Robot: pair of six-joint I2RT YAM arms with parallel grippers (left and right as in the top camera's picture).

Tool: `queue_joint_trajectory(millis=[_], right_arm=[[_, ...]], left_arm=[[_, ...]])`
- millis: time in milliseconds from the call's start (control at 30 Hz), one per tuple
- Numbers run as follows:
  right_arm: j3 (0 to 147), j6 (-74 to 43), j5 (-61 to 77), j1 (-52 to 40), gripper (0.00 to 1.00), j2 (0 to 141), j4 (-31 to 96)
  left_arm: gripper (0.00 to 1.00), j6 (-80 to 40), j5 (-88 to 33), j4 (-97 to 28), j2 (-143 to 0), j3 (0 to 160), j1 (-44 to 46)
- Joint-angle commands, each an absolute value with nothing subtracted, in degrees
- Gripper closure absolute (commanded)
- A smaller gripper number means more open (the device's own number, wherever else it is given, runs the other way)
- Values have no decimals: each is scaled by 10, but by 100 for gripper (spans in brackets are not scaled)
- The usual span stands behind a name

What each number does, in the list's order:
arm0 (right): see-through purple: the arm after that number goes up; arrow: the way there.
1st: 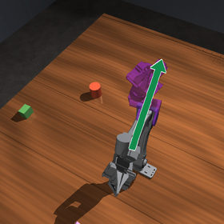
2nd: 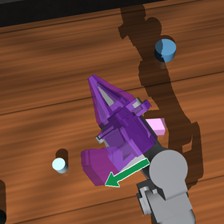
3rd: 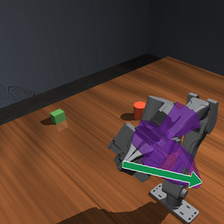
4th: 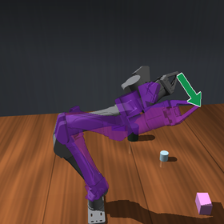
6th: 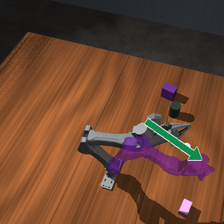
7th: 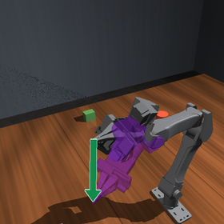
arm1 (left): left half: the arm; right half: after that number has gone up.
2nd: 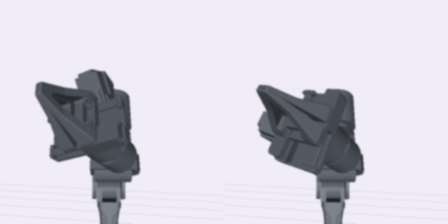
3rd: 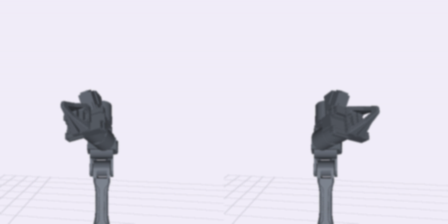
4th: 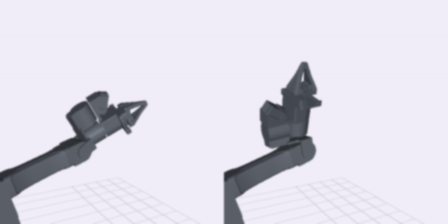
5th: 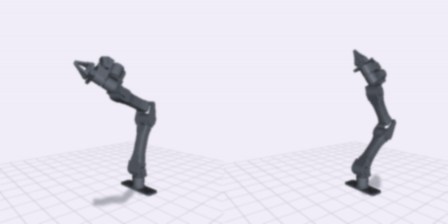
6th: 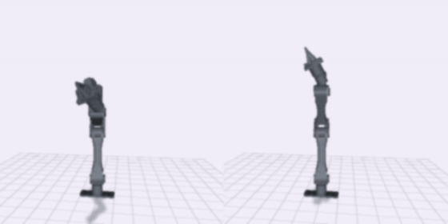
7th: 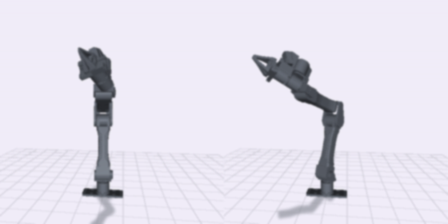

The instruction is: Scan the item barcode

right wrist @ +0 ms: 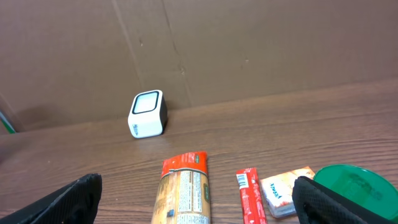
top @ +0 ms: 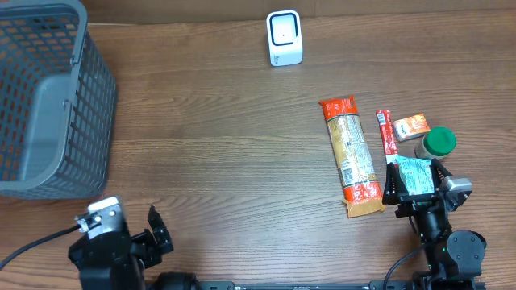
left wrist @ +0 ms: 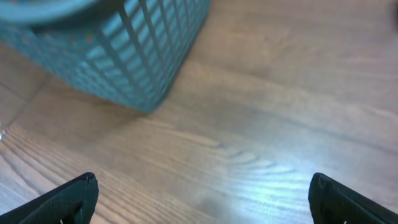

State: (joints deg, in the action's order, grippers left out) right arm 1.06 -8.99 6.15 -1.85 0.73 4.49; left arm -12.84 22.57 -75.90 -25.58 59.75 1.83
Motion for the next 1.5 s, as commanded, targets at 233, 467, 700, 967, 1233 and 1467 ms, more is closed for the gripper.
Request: queue_joint_trajectory(millis=[233,467,700,967,1233,1467], right_arm=[[4,-92,63,-15,0,2,42],[4,-92,63,-15,0,2,42],[4,-92,63,-15,0,2,42],[4,-92,63,-15,0,2,42],[4,-92,63,-15,0,2,42],[4,-92,63,-15,0,2,42]], left_arm=[[1,-116,259,-526,-132,399,15],[1,-117,182,-170,-65,248,15],[0,-118,108,80,-32,110,15],[0,-118,81,164,-2,2,15],[0,-103,74,13,-2,3,15],[0,-64,41,-41,-2,3,15]])
